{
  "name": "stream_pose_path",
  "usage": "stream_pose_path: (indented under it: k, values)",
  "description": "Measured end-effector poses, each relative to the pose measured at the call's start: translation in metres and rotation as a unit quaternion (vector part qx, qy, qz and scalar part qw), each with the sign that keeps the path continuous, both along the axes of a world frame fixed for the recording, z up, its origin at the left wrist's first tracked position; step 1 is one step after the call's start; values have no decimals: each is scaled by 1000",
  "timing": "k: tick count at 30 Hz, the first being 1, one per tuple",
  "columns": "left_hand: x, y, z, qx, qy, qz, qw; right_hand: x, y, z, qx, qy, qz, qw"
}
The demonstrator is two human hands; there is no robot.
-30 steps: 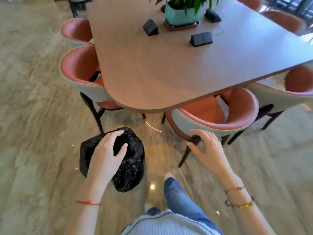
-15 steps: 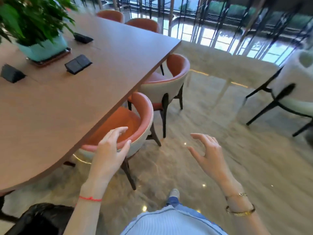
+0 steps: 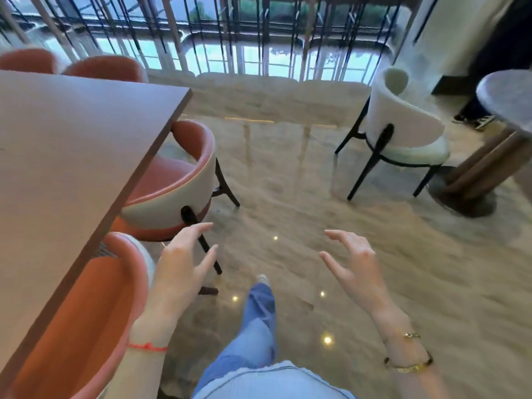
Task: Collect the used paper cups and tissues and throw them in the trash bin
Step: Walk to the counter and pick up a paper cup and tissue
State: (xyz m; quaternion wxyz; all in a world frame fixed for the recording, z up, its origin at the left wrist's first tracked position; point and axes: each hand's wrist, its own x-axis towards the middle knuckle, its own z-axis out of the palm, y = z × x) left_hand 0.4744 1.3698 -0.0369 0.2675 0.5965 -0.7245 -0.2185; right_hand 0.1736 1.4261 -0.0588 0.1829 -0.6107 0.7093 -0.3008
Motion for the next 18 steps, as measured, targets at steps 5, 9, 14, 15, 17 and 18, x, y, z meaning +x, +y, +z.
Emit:
stream_pose_path:
  k: [5,9,14,15,17,18]
  values:
    - [-54,-117,-12,-5,3,-39,999,-46,-101,-15,11,-5,-26,1000]
    - [-95,-219,-4,-15,17,-51,998,-84,-203,-7,3,-3,-34,999]
    - [-147,-341,14,-24,12,-78,997,-131,-322,7,-17,-10,-43,999]
    - [-157,-363,17,-22,9,-84,996,-140,-342,8,-16,-13,-46,999]
    - [-174,-405,20,-17,6,-91,996,-156,-381,6,-11,-13,-51,999]
    - [-181,-426,19,-16,6,-90,996,-164,-400,4,-7,-13,-53,998]
